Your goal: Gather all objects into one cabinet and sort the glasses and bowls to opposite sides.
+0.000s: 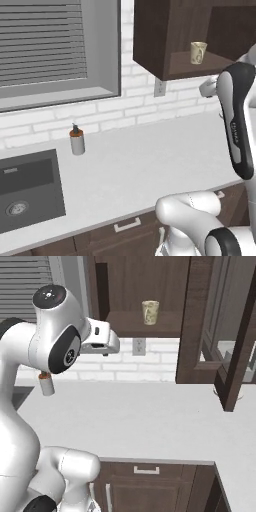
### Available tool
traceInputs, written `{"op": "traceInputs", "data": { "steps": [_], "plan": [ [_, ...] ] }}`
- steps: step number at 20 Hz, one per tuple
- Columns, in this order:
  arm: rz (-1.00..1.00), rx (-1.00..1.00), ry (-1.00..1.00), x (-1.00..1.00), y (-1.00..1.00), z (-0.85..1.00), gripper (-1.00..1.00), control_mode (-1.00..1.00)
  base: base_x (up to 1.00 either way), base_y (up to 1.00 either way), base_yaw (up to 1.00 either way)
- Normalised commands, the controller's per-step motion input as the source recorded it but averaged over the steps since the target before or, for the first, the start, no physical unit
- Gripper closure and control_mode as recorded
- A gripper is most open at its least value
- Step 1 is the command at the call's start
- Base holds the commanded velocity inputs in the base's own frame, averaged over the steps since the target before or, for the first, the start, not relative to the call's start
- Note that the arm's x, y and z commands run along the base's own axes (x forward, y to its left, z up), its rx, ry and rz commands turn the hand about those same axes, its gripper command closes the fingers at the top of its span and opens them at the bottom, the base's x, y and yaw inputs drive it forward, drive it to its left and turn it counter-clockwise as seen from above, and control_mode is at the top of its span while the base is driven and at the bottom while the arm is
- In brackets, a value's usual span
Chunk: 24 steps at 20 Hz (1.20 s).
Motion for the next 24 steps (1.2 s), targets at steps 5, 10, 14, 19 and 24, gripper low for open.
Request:
{"op": "traceInputs", "data": {
  "steps": [5, 10, 14, 19, 24],
  "plan": [
    [-0.18, 0.07, 0.02, 0.39, -0.48, 0.03, -1.00, -1.00, 0.00, 0.00, 0.00],
    [0.00, 0.08, -0.07, 0.83, -0.12, 0.13, -1.00, -1.00, 0.00, 0.00, 0.00],
    [0.00, 0.05, 0.05, 1.00, 0.00, 0.00, -1.00, -1.00, 0.00, 0.00, 0.00],
    [0.00, 0.03, 0.00, 1.00, -0.31, 0.06, -1.00, -1.00, 0.00, 0.00, 0.00],
    [0.00, 0.00, 0.00, 0.70, -0.59, 0.01, -1.00, -1.00, 0.00, 0.00, 0.00]
  ]
}}
